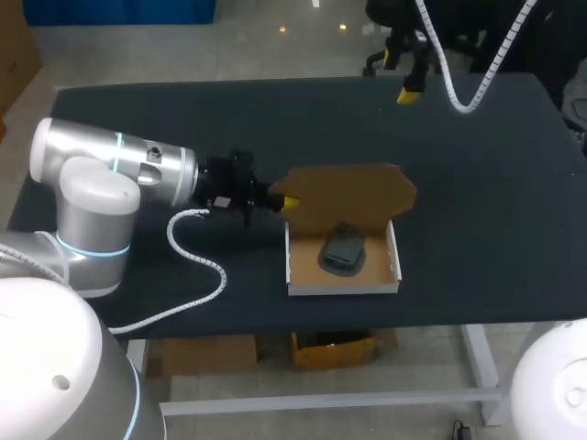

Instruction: Assemble the packaging by folding the flat box into shape, placing the metal phone stand inside, and closing the box properly

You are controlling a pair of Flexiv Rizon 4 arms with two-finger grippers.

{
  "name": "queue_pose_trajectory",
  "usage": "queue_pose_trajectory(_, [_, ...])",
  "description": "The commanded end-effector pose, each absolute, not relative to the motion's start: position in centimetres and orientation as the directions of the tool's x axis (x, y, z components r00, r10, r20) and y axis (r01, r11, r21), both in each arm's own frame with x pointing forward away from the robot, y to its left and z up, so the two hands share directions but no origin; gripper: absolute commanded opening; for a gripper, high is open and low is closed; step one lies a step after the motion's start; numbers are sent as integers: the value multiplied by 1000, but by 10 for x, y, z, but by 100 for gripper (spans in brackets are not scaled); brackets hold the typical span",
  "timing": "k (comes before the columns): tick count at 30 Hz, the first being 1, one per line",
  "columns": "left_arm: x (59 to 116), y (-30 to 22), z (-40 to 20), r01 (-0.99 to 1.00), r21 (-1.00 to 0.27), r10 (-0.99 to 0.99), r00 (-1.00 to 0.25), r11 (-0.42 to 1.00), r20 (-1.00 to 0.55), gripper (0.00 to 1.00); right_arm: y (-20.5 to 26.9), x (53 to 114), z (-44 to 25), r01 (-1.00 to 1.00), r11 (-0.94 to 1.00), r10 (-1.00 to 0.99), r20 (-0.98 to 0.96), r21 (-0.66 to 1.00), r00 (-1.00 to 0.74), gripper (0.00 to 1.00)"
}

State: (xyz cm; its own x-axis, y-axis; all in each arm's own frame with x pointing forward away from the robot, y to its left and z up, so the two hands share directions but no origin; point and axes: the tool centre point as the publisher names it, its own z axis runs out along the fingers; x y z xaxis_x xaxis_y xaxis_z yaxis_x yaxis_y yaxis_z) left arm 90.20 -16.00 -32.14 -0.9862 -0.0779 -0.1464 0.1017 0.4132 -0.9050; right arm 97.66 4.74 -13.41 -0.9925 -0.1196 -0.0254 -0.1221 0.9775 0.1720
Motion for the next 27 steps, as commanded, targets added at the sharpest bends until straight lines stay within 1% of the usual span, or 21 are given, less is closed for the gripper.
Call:
queue_pose_trajectory(1, [898,-159,-323,104,-906,-88,-984,411,-153,0,48,976,-133,-123,978,-120,-25,170,-992,100])
queue_pose_trajectory(8, [897,-159,-324,110,-903,-94,-982,415,-163,0,50,975,-135,-113,980,-110,-24,165,-994,100])
queue_pose_trajectory(19, [897,-159,-324,110,-903,-94,-982,415,-163,0,60,973,-137,-56,992,-50,-56,114,-997,100])
queue_pose_trajectory(27, [897,-159,-324,110,-903,-94,-982,415,-163,0,71,976,-148,-43,992,-34,-76,118,-997,100])
